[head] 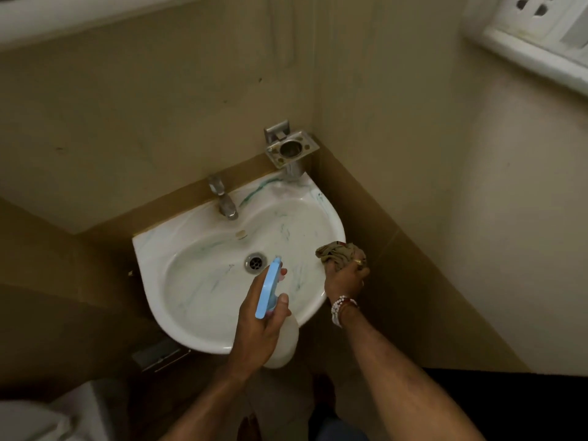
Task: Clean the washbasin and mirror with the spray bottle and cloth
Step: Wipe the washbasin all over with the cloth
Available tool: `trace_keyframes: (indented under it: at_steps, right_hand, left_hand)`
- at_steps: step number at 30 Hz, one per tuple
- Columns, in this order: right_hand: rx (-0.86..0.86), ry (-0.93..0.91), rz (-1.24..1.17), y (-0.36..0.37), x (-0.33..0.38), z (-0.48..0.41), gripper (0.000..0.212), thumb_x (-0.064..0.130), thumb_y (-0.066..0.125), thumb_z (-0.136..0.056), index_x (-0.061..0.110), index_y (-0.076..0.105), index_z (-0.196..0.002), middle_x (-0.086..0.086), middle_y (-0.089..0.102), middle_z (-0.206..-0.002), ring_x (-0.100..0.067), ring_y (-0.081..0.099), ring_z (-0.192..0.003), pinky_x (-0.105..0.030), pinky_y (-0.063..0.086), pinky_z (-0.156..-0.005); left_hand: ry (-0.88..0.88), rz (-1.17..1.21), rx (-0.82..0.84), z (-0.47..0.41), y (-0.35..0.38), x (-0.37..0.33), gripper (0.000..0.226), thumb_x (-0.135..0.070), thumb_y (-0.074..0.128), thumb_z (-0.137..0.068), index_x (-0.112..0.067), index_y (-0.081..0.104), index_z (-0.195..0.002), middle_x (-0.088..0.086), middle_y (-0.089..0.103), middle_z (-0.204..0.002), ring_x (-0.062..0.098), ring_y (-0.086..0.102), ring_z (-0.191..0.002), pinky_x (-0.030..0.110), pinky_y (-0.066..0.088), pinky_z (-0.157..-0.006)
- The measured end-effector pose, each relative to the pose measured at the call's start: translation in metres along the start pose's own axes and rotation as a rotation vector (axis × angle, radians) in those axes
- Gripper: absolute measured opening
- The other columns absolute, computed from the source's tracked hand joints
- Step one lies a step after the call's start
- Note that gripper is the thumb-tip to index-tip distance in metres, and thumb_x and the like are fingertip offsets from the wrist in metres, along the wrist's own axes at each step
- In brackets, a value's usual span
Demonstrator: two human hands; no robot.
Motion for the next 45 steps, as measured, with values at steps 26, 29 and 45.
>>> trace_keyframes:
  at_steps: [26, 29, 45]
  right_hand:
    - [0.140, -0.448, 0.524, 0.055, 0.139, -0.127, 0.068, 0.039, 0.055, -0.096, 0.010, 0.026, -0.150, -0.021, 0.026, -0.146, -0.042, 0.041, -0.123, -0.048, 0.048, -0.090]
    - [0.146, -0.466, 0.527, 0.062, 0.150, -0.131, 0.066, 0.038, 0.053, -0.097, 0.011, 0.024, -0.150, -0.021, 0.025, -0.147, -0.042, 0.039, -0.125, -0.049, 0.049, -0.088]
    - [0.181, -0.545, 0.424, 0.089, 0.183, -0.149, 0.047, 0.032, 0.055, -0.096, 0.009, 0.047, -0.136, -0.018, 0.026, -0.147, -0.045, 0.038, -0.125, -0.054, 0.043, -0.099]
  left_hand:
    - [-0.194, 0.042, -0.241, -0.065, 0.003, 0.009, 0.049, -0.007, 0.056, -0.091, -0.045, 0.040, -0.116, -0.020, 0.054, -0.113, 0.022, 0.062, -0.093, 0.004, 0.047, -0.070]
    - [-0.189, 0.043, -0.256, -0.070, 0.001, 0.012, 0.047, -0.007, 0.057, -0.090, -0.043, 0.043, -0.116, -0.015, 0.058, -0.111, 0.024, 0.063, -0.093, 0.004, 0.047, -0.070]
    - [-0.098, -0.010, -0.307, -0.056, -0.032, 0.014, 0.059, -0.043, 0.051, -0.084, -0.019, 0.043, -0.136, -0.024, 0.057, -0.116, 0.017, 0.062, -0.096, 0.011, 0.051, -0.076]
Point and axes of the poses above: each hand's wrist, its own z-axis away from the middle knuckle, its own y-axis out of the palm, x = y × z, the point moved 9 cm from there along -z, towards the middle knuckle
